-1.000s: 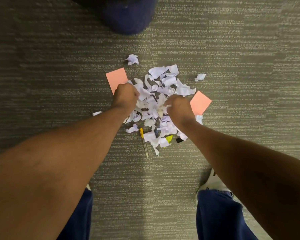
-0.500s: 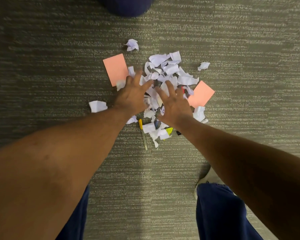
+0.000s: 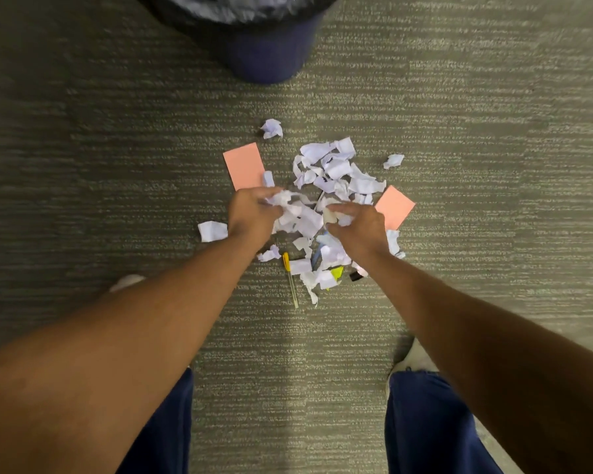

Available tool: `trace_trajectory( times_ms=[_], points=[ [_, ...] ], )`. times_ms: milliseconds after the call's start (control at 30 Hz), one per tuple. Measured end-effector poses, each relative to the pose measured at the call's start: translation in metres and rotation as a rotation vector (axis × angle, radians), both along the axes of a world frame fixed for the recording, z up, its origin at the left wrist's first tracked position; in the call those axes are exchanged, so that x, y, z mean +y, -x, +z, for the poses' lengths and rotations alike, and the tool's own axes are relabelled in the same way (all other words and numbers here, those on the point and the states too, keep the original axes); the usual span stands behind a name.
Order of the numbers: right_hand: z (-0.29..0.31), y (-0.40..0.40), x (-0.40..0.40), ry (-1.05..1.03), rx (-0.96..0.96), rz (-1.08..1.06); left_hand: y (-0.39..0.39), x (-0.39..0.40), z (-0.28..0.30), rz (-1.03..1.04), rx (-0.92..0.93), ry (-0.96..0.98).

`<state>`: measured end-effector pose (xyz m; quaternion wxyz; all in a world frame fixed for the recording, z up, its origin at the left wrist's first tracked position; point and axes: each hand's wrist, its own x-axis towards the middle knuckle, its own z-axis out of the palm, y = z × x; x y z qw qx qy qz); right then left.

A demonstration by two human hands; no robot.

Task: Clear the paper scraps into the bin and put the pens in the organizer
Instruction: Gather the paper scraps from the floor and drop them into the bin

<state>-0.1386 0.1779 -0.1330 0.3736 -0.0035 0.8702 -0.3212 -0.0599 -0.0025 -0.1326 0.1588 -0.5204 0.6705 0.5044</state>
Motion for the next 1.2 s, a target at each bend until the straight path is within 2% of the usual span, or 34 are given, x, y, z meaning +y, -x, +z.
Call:
trace_trajectory(
  times_ms=[133, 233, 367, 500, 667, 800, 867, 967, 1067, 1200],
  points=[
    [0.048, 0.002, -0.002, 0.2, -0.306, -0.424, -0.003, -0.006, 0.057, 0.317, 0.041, -0.144],
    [0.098, 0.01, -0.012, 0.434, -0.489, -0.644, 0.003, -0.015, 0.107, 0.533, 0.112, -0.283],
    [0.172, 0.039, -0.044, 0.736, -0.609, -0.744, 0.023, -0.036, 0.181, 0.689, 0.321, -0.456],
    [0.237, 0.081, -0.092, 0.897, -0.634, -0.676, 0.063, -0.069, 0.249, 0.741, 0.488, -0.502],
    [0.278, 0.138, -0.16, 0.856, -0.583, -0.692, 0.126, -0.108, 0.286, 0.779, 0.546, -0.462],
    [0.282, 0.177, -0.196, 0.711, -0.523, -0.733, 0.168, -0.125, 0.293, 0.762, 0.493, -0.472],
    [0.279, 0.191, -0.206, 0.602, -0.488, -0.684, 0.181, -0.13, 0.293, 0.721, 0.454, -0.49],
    [0.279, 0.2, -0.214, 0.477, -0.496, -0.592, 0.191, -0.136, 0.293, 0.676, 0.386, -0.511],
    [0.272, 0.206, -0.212, 0.466, -0.497, -0.623, 0.19, -0.137, 0.29, 0.672, 0.383, -0.499],
    [0.27, 0.197, -0.192, 0.467, -0.395, -0.582, 0.173, -0.133, 0.285, 0.689, 0.427, -0.57]
  ],
)
